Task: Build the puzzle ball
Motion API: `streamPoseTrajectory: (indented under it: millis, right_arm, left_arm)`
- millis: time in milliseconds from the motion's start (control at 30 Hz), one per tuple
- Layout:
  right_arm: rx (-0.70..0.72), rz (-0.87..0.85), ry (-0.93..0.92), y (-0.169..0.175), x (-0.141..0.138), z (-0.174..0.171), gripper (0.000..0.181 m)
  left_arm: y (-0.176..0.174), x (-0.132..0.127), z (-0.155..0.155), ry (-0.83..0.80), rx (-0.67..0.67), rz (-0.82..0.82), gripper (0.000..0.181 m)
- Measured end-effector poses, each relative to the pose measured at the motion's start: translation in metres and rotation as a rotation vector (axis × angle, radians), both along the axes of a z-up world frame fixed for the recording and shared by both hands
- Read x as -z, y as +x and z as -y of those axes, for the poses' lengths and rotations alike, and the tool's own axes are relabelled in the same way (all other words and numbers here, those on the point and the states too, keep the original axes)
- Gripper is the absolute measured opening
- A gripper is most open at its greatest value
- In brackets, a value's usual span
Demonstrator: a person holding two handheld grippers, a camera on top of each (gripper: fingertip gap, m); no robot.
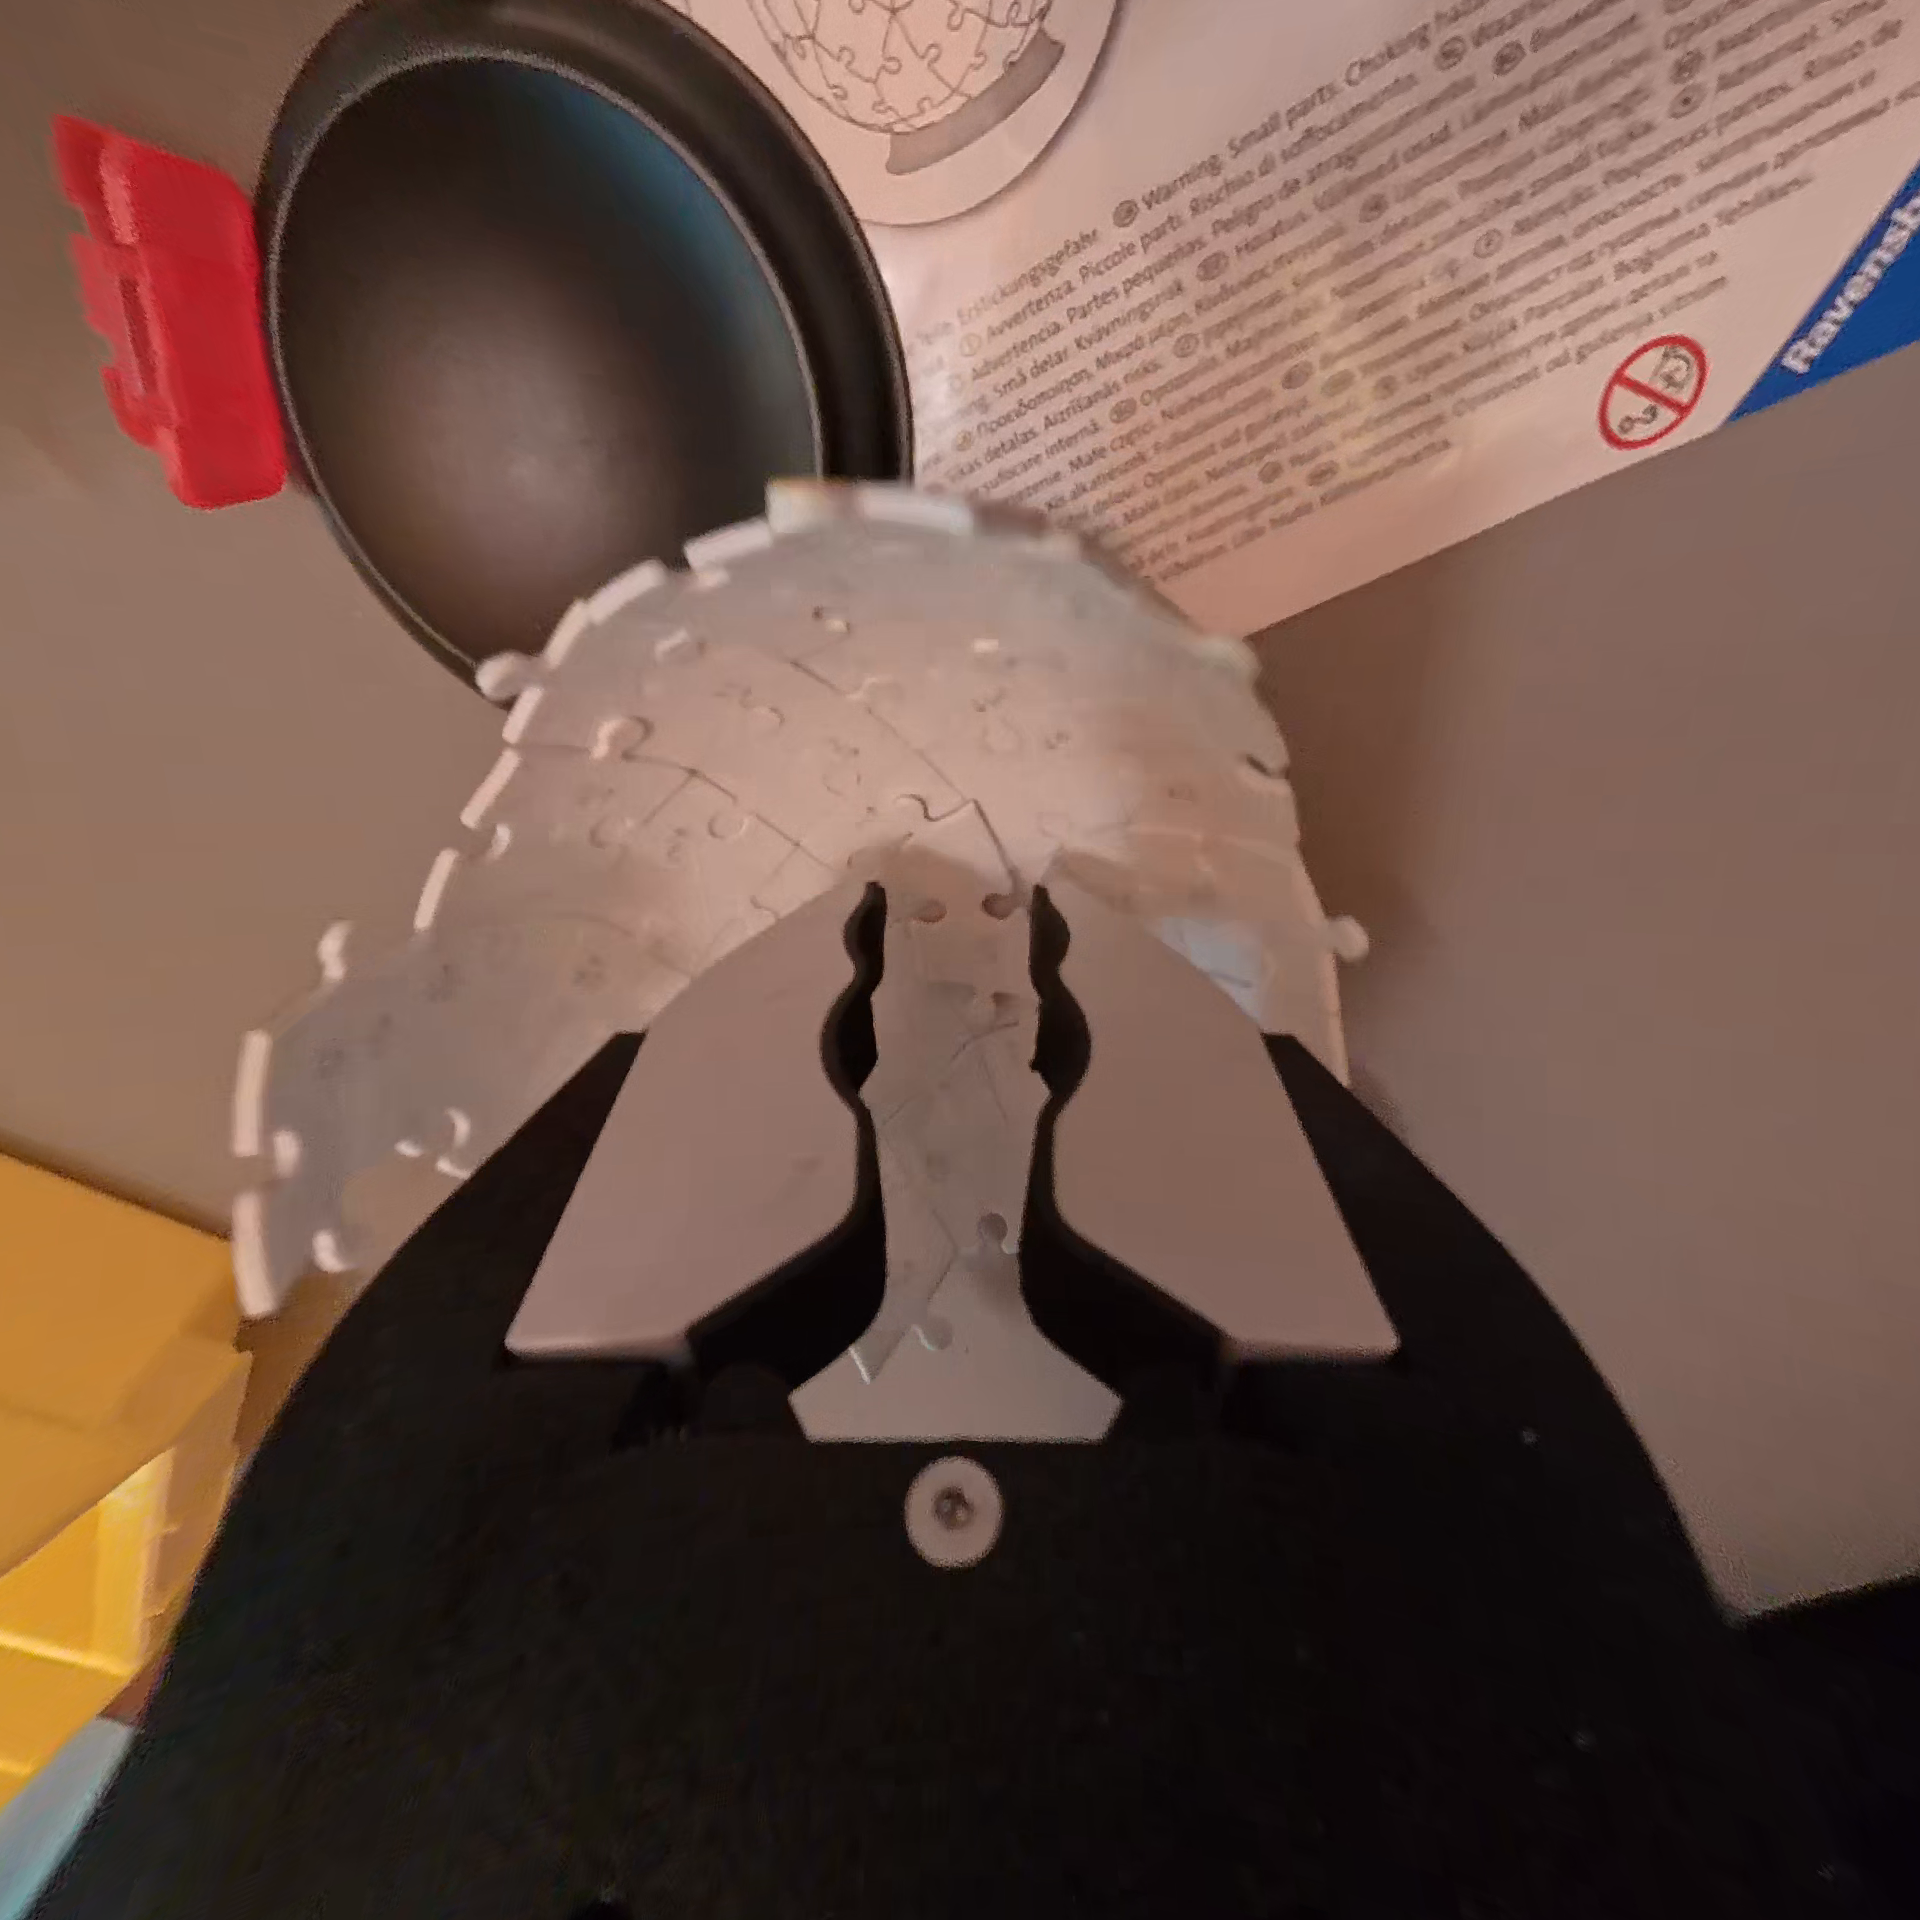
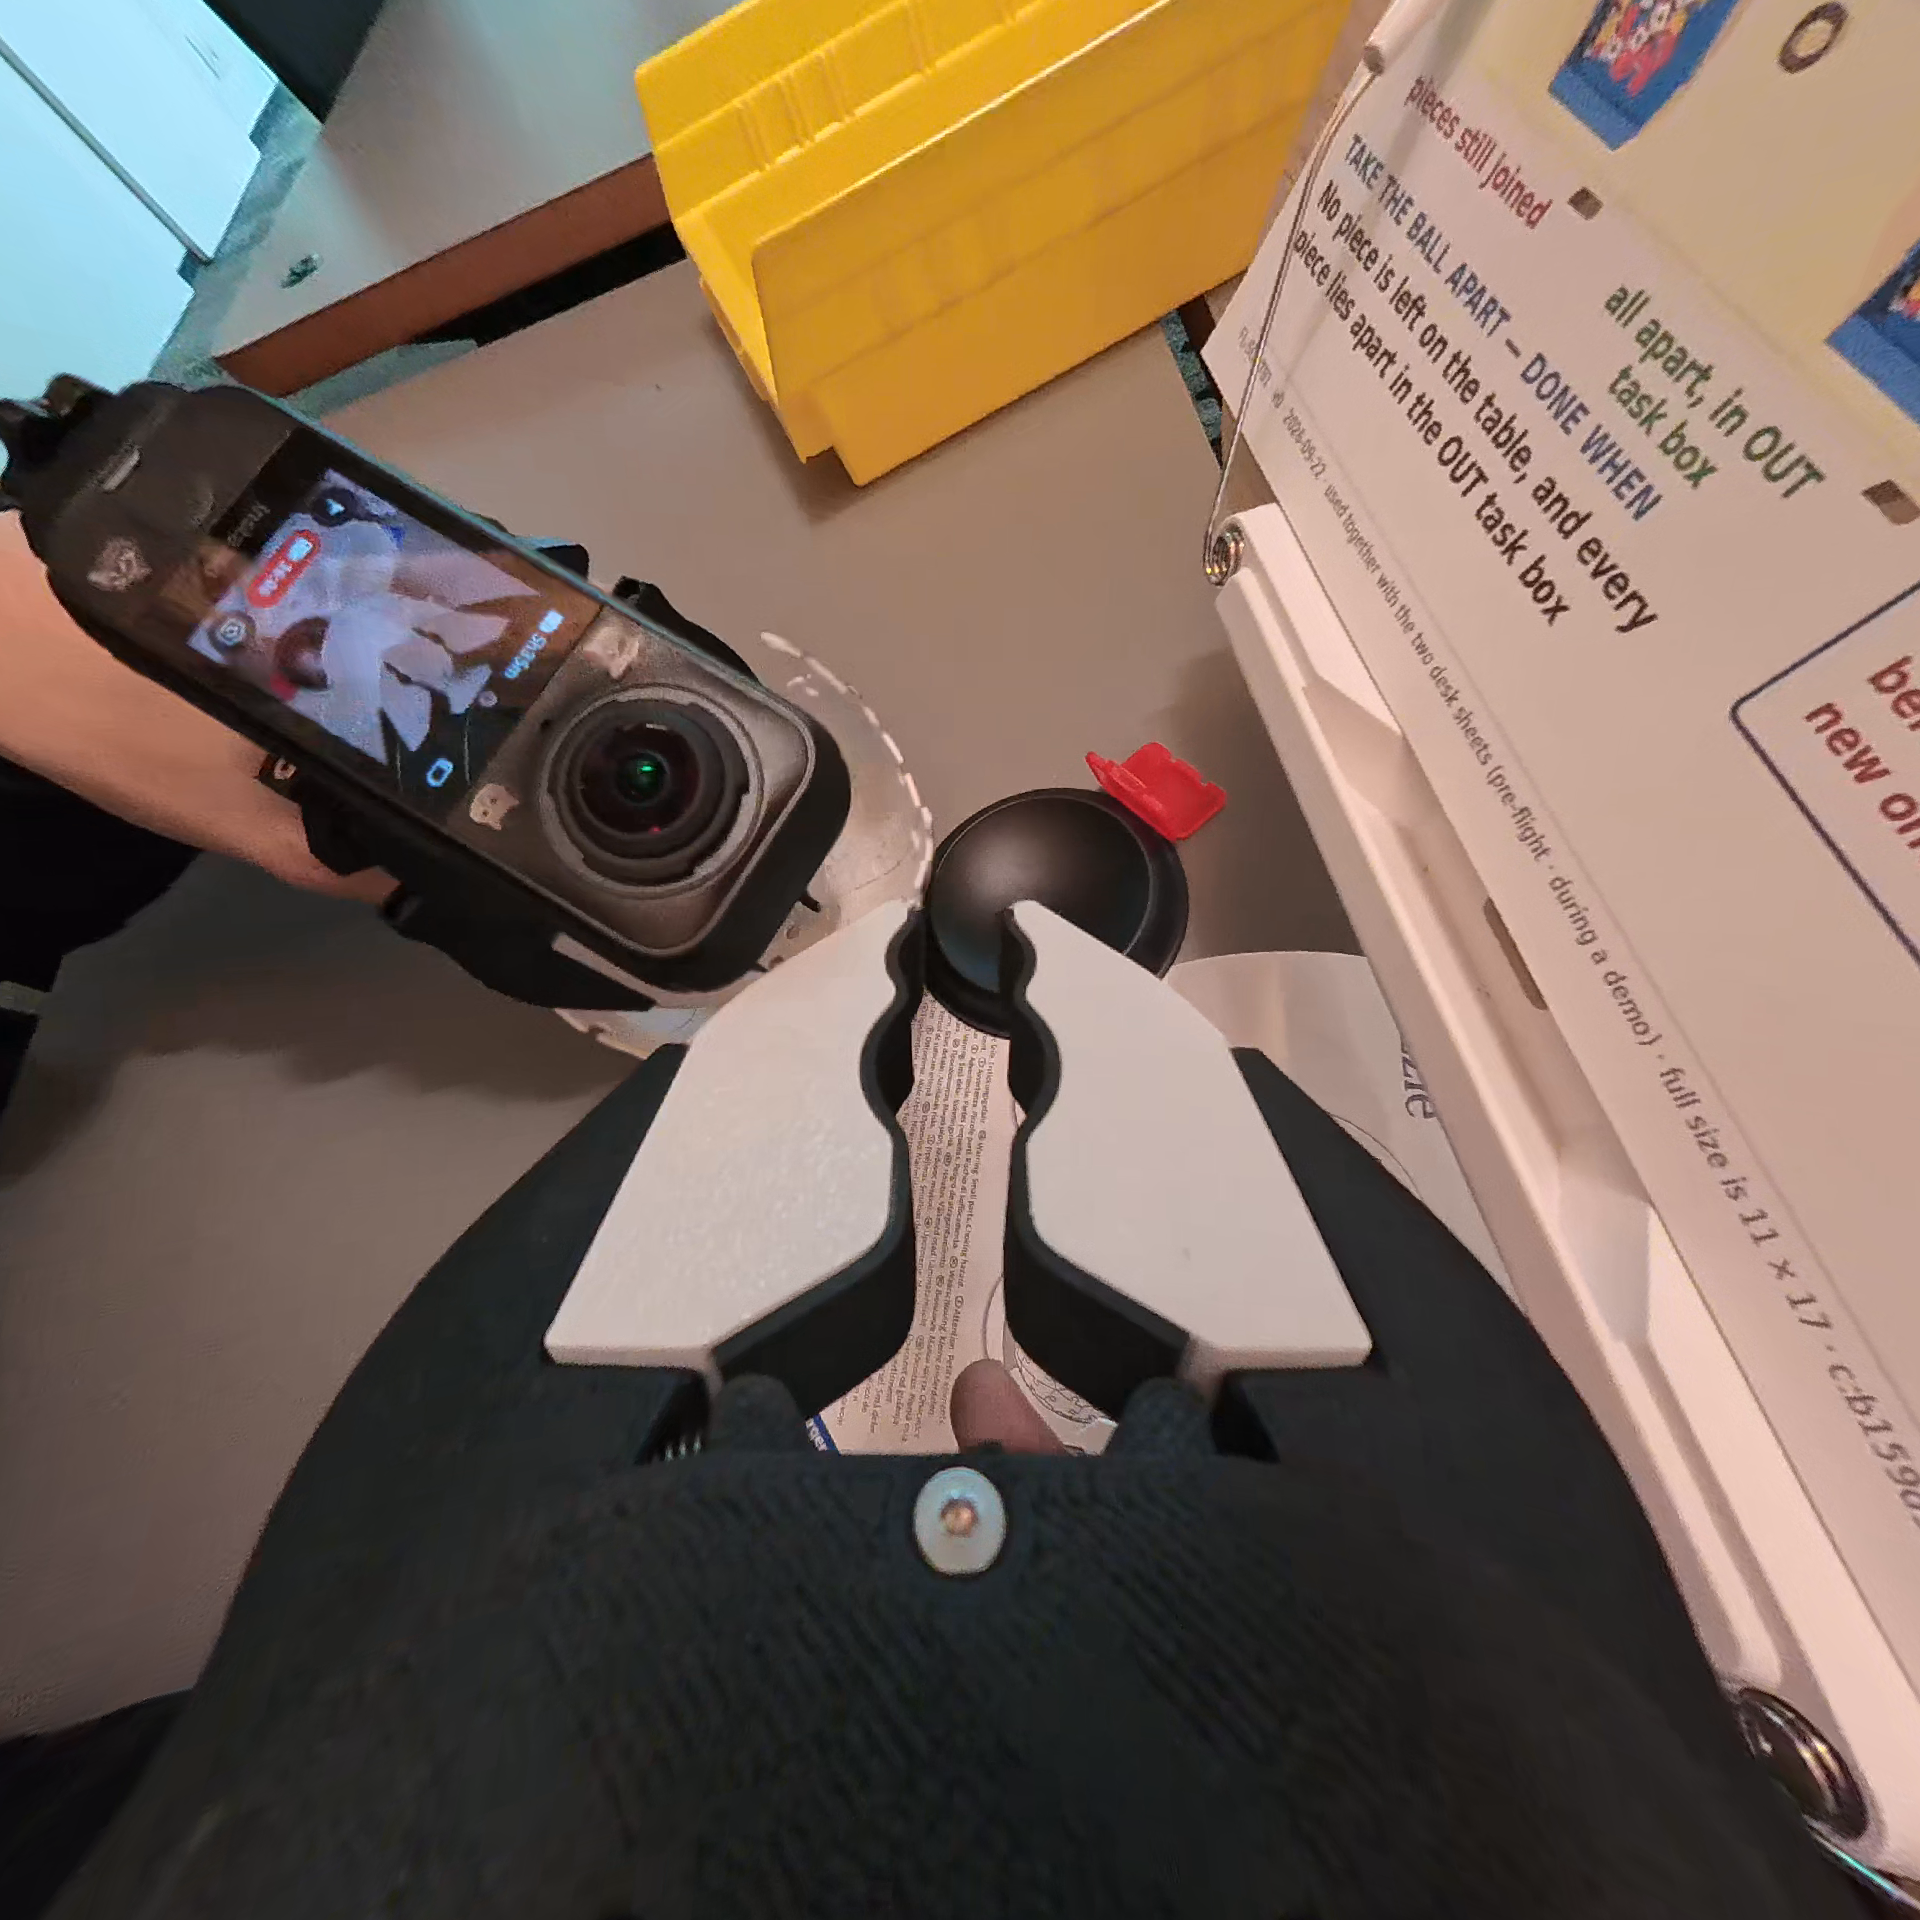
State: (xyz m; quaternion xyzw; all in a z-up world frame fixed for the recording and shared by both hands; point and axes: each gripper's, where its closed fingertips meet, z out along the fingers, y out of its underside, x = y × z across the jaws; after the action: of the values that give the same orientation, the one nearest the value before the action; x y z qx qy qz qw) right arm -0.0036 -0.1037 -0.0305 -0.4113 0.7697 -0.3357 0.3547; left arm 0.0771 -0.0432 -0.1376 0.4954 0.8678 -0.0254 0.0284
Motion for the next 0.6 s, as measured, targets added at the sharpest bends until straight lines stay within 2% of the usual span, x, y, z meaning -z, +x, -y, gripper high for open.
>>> streamPoseTrajectory:
  millis: [200,600]
  right_arm:
    - [-0.001,-0.003,-0.001,-0.003,0.001,0.0,0.013]
    - [-0.018,0.014,-0.004,0.0,-0.002,-0.003,0.013]
  left_arm:
    - [0.005,0.003,0.002,0.018,0.046,0.062,0.02]
    - [0.005,-0.003,0.01,-0.042,0.084,0.003,0.018]
